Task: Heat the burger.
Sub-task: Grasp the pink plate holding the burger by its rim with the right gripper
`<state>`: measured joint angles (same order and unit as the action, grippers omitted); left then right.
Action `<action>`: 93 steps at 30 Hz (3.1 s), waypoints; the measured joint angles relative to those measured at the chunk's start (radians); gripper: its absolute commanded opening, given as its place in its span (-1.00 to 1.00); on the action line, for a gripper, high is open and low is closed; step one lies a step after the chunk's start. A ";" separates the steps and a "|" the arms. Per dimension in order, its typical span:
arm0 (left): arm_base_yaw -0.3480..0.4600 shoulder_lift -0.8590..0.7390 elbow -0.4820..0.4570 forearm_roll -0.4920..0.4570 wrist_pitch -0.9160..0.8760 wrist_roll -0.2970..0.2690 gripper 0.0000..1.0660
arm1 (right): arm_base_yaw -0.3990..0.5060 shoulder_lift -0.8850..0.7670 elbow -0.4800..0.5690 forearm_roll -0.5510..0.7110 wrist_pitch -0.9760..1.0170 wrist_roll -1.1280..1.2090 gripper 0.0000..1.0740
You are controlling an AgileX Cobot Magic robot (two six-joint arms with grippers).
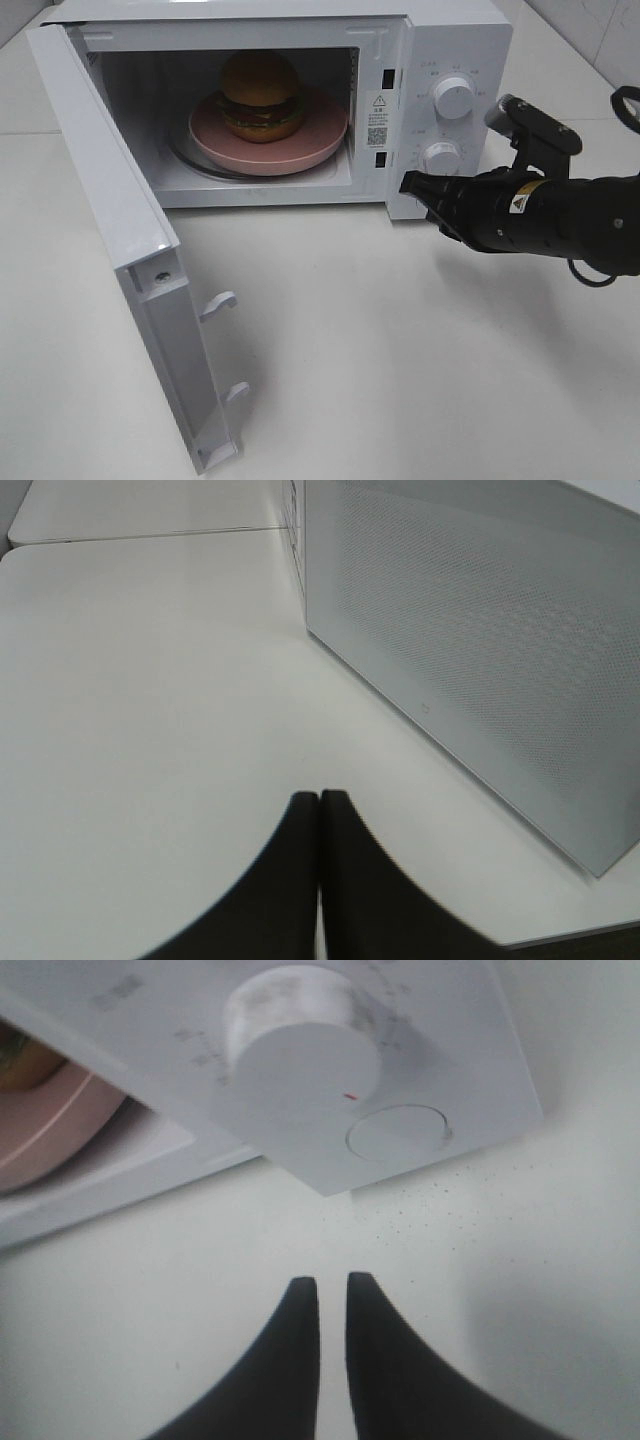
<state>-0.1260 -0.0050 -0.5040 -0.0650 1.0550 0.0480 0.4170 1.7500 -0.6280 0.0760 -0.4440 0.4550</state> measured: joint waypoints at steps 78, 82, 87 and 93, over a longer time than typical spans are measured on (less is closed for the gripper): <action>0.000 0.000 0.000 0.000 0.000 0.000 -1.00 | 0.421 0.217 -0.807 -0.451 1.046 -0.919 0.31; 0.000 0.000 0.000 0.000 0.000 0.000 -1.00 | 0.430 0.256 -0.851 -0.531 1.048 -0.875 0.31; 0.000 0.000 0.000 0.000 0.000 0.000 -1.00 | 0.431 0.303 -0.919 -0.578 1.050 -0.854 0.31; 0.000 0.000 0.000 0.000 0.000 0.000 -1.00 | 0.431 0.353 -0.985 -0.605 1.044 -0.853 0.31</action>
<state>-0.1260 -0.0050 -0.5040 -0.0650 1.0550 0.0480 0.8480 2.1030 -1.6130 -0.5290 0.6000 -0.3980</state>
